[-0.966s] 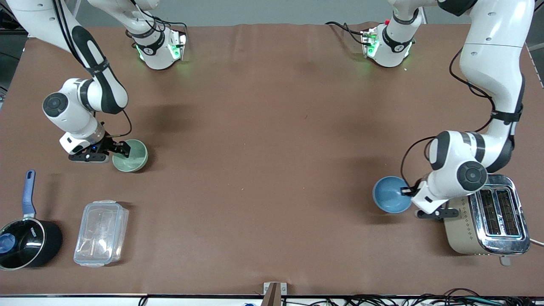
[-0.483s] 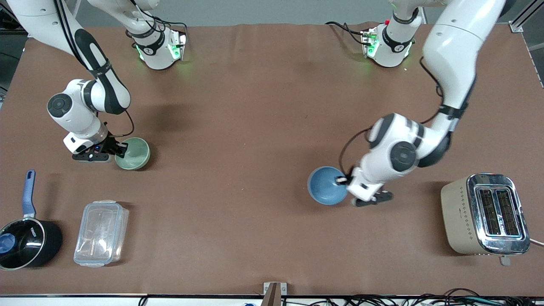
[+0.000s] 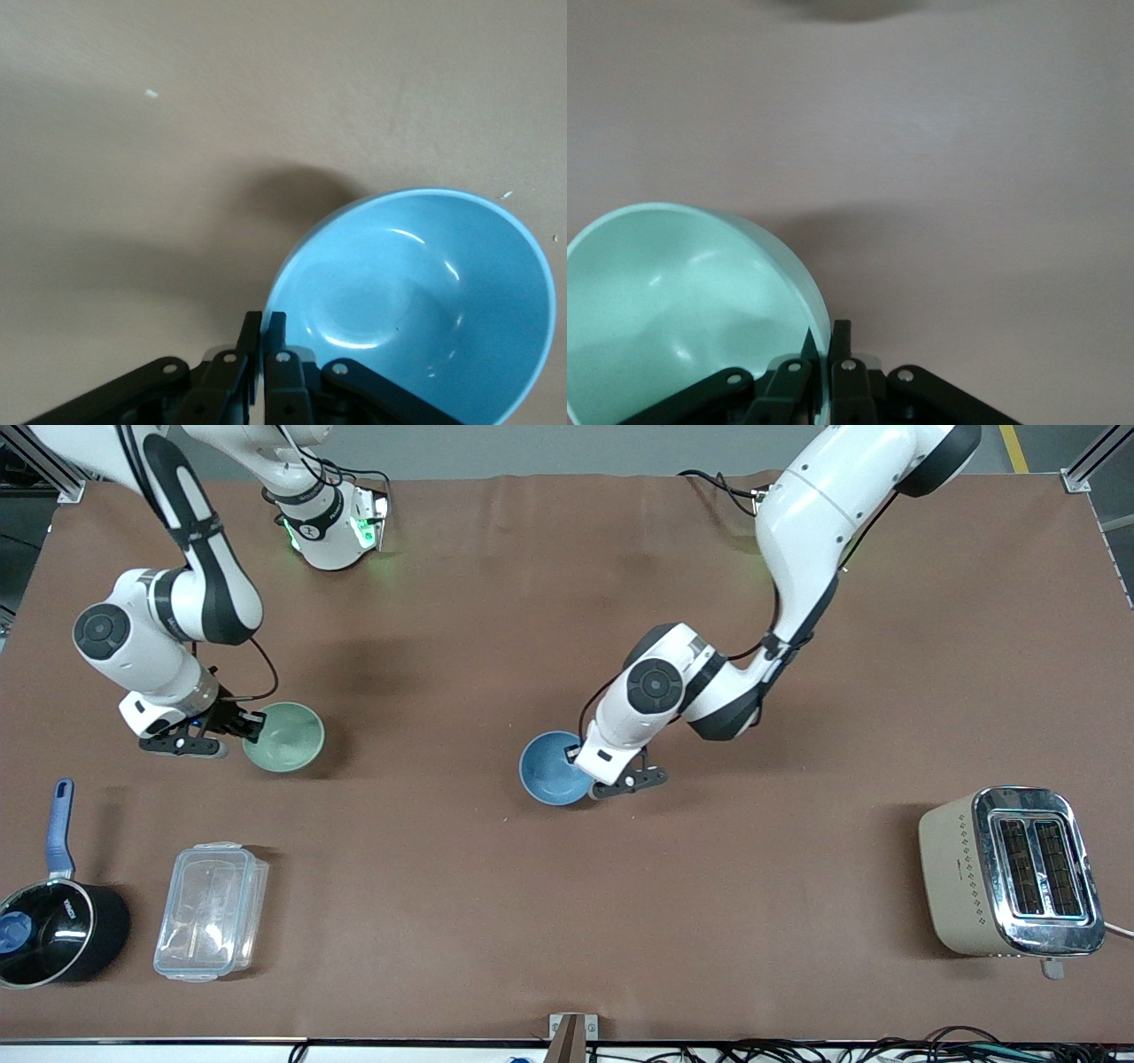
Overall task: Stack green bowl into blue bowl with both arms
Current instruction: 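Slide the blue bowl with the left gripper toward the table middle, then place the green bowl into the blue bowl while the left gripper withdraws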
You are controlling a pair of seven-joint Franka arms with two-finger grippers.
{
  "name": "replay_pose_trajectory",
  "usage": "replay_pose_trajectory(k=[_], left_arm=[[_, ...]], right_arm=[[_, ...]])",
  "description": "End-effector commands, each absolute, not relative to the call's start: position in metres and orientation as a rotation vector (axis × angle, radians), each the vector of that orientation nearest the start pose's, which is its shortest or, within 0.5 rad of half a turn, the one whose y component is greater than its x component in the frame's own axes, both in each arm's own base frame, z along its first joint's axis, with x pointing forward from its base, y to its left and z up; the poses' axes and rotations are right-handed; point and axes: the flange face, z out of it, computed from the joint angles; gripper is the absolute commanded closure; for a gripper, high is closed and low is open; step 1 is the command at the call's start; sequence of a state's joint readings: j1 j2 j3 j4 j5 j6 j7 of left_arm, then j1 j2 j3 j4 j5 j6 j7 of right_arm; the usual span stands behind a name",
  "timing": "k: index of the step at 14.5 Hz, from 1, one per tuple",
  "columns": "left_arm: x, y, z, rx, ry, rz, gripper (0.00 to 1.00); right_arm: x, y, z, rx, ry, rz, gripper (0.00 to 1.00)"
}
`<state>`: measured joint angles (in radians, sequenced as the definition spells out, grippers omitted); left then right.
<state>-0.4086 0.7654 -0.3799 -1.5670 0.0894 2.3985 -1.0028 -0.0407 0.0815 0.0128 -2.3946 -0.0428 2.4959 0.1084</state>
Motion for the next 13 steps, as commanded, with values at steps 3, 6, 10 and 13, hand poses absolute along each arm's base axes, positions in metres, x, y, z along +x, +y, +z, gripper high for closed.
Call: replay_pose_trajectory(k=[3,6,10,13], left_arm=[[0.551,-0.474,0.225,-3.352,-0.488,0.053,0.13],[0.591,-0.447,0.293,-3.384,-0.563,-0.106,0.0],[0.641,-0.333,0.421,-3.262,-0.627,-0.185,0.0],[0.646,-0.248,0.503,-3.213,-0.488,-0.26,0.0]], right_arm=[[0.509,0.136,0.339,-3.1,0.411,-0.018,1.0],[0.507,0.228,0.354,-2.981,0.554,-0.003,1.0],[0.513,0.309,0.355,-2.863,0.677,0.053,1.0],[0.51,0.369,0.334,-2.785,0.736,0.083,1.0]])
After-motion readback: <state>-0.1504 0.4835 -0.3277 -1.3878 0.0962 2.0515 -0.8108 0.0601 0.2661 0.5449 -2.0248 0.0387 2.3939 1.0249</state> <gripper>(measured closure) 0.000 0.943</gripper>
